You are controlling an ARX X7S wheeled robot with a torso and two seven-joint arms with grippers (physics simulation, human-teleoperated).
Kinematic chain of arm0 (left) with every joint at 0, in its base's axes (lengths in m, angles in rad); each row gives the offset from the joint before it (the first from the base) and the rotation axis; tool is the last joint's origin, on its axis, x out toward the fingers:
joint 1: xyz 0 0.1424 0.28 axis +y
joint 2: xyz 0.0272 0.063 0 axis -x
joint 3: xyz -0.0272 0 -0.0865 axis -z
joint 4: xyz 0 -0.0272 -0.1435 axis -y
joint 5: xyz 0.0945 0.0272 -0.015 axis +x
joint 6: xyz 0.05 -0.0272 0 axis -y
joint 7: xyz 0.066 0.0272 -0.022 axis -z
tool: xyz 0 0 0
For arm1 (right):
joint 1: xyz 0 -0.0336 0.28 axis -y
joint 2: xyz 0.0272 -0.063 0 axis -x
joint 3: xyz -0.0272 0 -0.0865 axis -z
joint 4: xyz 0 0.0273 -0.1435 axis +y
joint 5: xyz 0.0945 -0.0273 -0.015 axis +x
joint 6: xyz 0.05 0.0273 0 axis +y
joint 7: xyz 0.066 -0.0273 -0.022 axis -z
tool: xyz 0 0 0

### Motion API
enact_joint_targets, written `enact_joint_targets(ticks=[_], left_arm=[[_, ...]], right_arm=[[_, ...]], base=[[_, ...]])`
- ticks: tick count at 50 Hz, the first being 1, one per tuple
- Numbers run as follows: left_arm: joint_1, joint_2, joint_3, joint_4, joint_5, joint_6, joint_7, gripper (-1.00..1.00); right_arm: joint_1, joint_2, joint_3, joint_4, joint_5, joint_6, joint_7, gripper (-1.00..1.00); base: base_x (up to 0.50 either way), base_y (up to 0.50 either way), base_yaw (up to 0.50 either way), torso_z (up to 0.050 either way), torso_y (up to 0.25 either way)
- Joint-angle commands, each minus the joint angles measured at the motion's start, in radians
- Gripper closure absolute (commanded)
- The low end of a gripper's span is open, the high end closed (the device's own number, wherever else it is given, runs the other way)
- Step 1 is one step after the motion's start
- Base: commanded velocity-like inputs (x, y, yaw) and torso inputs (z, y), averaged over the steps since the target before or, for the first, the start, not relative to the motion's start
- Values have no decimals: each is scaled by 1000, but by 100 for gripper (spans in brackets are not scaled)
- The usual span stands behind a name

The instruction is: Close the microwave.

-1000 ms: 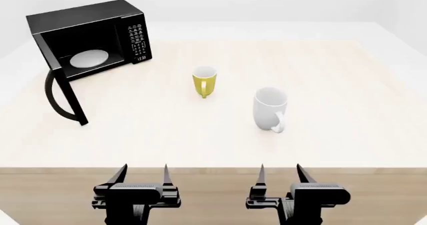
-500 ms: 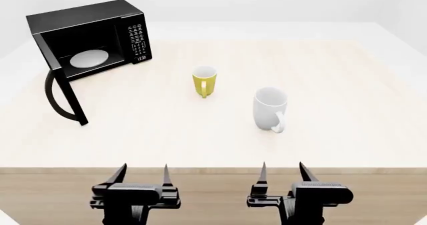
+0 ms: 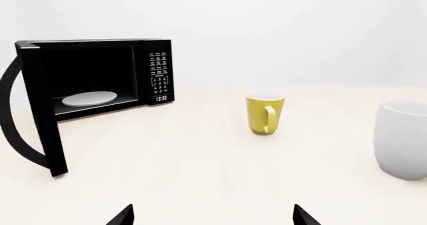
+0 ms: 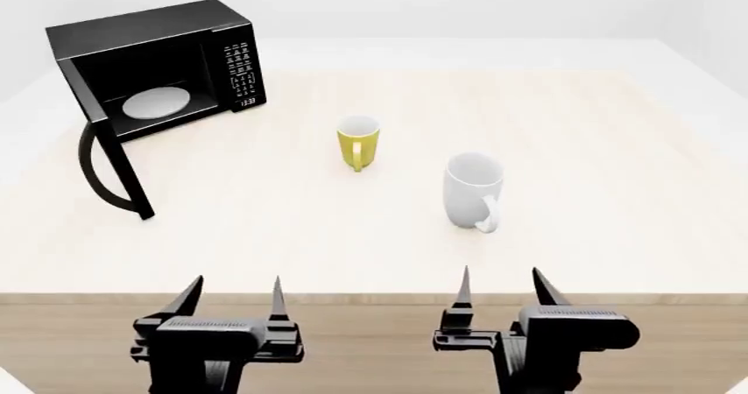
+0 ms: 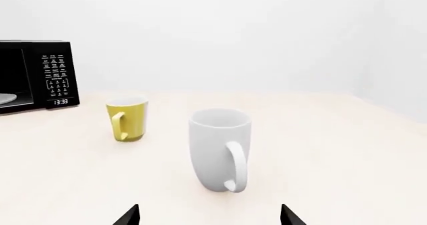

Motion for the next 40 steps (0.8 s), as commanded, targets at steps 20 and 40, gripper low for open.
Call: enact_joint_targets(ticks=[20, 40], left_arm=[[51, -60, -22, 234, -70, -108, -41, -100], [48, -85, -35, 275, -117, -134, -76, -100]], right_arm=[[8, 46, -36, -306, 7, 213, 72, -100], [16, 66, -57, -380, 18, 269, 94, -100]], base=[[0, 0, 0, 0, 0], [0, 0, 0, 0, 0]])
